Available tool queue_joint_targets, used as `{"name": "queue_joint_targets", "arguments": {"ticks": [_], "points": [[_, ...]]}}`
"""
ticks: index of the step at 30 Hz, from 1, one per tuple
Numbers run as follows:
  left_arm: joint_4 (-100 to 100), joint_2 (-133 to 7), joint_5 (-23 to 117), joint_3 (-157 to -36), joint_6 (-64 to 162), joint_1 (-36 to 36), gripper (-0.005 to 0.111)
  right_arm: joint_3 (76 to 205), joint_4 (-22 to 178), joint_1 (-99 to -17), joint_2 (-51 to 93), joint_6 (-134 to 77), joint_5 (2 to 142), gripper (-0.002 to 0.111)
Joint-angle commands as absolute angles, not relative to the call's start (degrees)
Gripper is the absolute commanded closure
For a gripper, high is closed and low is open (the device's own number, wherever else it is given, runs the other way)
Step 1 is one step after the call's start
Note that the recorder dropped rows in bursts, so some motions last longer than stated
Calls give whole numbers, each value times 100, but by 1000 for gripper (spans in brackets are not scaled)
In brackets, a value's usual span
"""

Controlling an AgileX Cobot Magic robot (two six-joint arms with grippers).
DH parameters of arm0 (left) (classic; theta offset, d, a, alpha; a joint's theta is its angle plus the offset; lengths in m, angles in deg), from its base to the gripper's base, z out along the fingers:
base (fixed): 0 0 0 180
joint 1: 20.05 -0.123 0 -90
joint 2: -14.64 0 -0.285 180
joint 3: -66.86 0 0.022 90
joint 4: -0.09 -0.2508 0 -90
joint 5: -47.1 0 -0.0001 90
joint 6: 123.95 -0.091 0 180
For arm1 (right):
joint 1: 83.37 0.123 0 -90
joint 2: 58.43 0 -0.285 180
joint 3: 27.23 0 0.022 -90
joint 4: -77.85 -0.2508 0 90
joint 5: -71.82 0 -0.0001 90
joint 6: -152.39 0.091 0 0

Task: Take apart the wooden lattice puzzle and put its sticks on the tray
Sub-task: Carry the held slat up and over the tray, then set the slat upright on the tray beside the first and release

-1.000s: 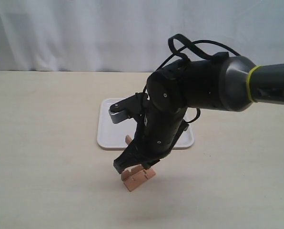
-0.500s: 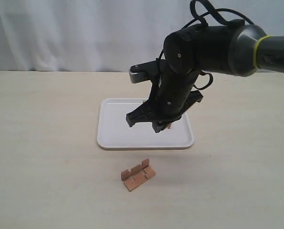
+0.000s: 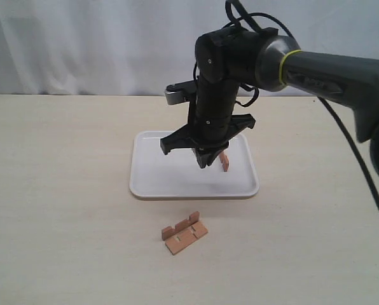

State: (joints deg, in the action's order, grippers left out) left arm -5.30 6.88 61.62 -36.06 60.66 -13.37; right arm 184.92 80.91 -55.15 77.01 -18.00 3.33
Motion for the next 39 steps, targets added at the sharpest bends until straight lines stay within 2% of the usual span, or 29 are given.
{"name": "queue_joint_targets", "arguments": {"ticks": [1,22,39], "points": [[-526,686,6095,-3593,6083,-1342,107,18916,8099,-5687,8128,-1740,186,104],[-526,686,6095,-3593,6083,-1342,107,18954,8169,-5749,8598,-1740,1024,104],[-526,686,6095,-3593,6083,-1342,107,18954,8169,-5749,8610,-1740,962,104]]}}
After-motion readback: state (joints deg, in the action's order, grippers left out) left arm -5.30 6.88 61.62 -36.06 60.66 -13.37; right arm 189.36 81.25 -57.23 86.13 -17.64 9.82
